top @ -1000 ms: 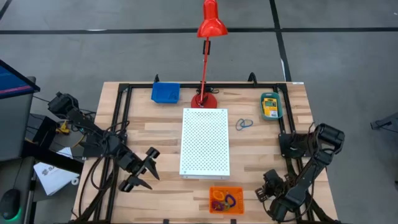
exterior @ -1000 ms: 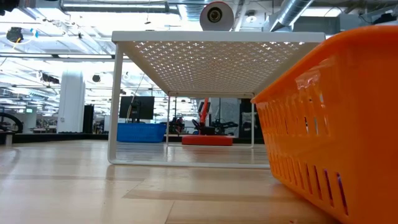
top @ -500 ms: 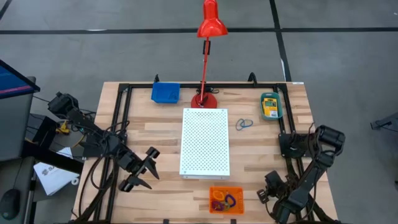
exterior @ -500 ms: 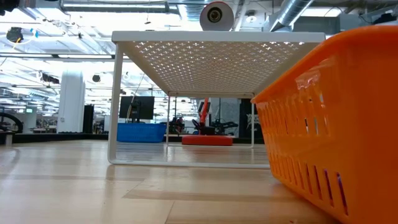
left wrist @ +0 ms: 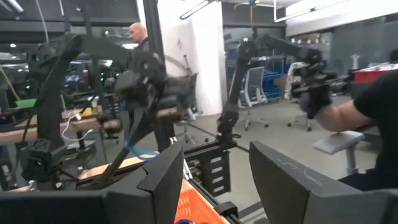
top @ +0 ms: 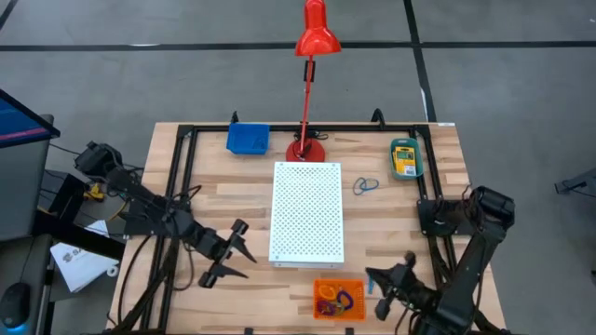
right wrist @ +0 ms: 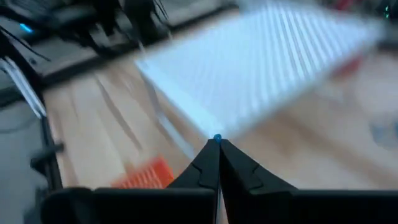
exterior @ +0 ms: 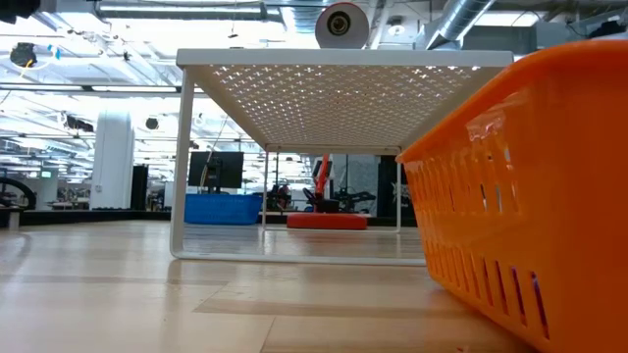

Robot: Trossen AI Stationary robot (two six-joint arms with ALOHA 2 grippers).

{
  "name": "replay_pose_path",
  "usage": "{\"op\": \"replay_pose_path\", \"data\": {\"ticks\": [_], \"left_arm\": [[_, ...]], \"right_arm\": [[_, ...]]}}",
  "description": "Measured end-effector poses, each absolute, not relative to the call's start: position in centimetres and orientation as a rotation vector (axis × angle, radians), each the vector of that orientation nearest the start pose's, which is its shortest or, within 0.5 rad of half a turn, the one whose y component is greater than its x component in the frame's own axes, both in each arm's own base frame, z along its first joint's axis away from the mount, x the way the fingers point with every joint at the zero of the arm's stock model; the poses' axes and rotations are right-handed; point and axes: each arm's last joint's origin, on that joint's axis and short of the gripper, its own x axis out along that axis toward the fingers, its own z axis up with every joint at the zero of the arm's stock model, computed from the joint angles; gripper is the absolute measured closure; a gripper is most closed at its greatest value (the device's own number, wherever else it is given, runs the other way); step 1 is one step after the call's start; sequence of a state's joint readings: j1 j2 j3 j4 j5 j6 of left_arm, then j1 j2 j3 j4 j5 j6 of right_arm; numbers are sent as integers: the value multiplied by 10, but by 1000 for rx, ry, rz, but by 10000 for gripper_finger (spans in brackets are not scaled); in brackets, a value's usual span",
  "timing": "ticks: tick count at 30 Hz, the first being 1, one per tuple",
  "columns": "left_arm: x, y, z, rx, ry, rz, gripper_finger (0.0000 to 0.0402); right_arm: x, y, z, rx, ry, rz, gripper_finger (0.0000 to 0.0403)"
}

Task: Pick & Place Office Desk Supplies
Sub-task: Put the blue rubber band into the blue bin

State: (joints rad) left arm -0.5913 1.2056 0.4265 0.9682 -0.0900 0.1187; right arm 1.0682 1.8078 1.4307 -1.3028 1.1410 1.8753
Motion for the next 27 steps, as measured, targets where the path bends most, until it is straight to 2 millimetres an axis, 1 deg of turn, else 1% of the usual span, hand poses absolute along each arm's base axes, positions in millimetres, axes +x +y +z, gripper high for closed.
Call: {"op": "replay_pose_path", "data": {"ticks": [6, 9, 12, 14, 20, 24, 27], "left_arm": [[232, -143, 242, 72, -177, -461, 225], [249, -148, 243, 88, -154, -446, 225], [265, -152, 245, 99, -124, -433, 225], [274, -155, 244, 108, -111, -426, 222], [292, -163, 246, 130, -116, -419, 196], [299, -167, 248, 127, -127, -418, 181], [302, -169, 251, 122, -136, -417, 177]], "right_arm": [[222, 273, 280, 84, 270, -536, 403], [243, 275, 290, -20, 253, -521, 403], [260, 279, 300, -84, 235, -499, 403], [267, 281, 306, -114, 224, -480, 403], [276, 292, 322, -150, 178, -415, 403], [288, 294, 325, -178, 168, -360, 403], [301, 289, 325, -168, 165, -324, 403]]}}
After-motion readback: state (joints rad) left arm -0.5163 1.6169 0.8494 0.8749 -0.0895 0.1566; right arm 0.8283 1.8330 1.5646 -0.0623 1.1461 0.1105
